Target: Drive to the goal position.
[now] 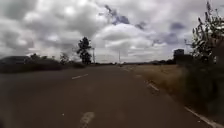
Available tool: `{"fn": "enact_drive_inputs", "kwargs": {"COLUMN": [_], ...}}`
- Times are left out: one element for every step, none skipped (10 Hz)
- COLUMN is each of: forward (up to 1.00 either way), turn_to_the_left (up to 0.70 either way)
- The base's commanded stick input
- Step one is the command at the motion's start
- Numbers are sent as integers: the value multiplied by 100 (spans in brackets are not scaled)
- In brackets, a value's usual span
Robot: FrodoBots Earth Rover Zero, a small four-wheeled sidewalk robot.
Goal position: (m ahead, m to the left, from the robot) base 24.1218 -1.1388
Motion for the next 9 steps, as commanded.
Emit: {"fn": "enact_drive_inputs", "kwargs": {"forward": [85, 85, 85, 85, 85, 85, 85, 85, 85], "turn_to_the_left": [-3, -18, -34, -34, -34, -26, -16, -9, -4]}}
